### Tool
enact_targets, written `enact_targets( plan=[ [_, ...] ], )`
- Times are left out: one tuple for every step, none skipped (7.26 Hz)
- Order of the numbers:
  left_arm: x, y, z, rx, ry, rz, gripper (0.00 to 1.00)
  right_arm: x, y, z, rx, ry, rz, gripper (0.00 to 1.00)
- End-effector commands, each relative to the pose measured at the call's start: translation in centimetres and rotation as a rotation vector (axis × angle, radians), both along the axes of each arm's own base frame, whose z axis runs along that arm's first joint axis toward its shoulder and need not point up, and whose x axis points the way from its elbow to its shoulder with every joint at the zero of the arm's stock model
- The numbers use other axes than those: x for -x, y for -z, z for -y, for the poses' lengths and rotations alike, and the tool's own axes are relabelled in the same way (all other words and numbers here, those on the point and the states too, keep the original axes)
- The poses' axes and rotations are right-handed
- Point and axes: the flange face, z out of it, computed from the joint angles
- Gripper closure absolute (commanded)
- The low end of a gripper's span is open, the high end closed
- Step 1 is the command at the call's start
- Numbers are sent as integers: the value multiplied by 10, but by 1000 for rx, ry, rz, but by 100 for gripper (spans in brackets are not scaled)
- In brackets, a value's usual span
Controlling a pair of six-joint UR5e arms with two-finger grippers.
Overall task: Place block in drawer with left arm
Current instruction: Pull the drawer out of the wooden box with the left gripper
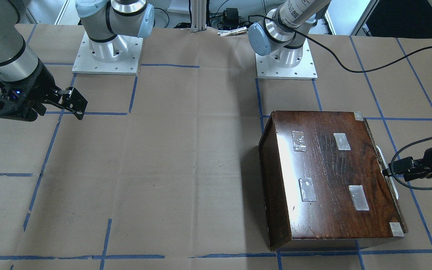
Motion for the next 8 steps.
enact_targets(
  plan=[
    [-15,-4,-2,-14,2,74,2,0,0,0,0,0,0,0],
    [-24,-6,0,-7,-4,85,2,0,0,0,0,0,0,0],
    [-30,-7,5,-1,-1,90,2,0,0,0,0,0,0,0],
    [-37,-1,6,-5,-7,87,2,0,0,0,0,0,0,0],
    [-50,0,3,-4,-27,86,2,0,0,0,0,1,0,0],
    [-56,0,1,-3,-23,87,2,0,0,0,0,0,0,0],
    [-57,1,1,1,-9,86,2,0,-1,0,1,0,0,0],
    [-67,-3,1,-6,-13,112,2,0,0,0,0,0,0,0]
  ],
)
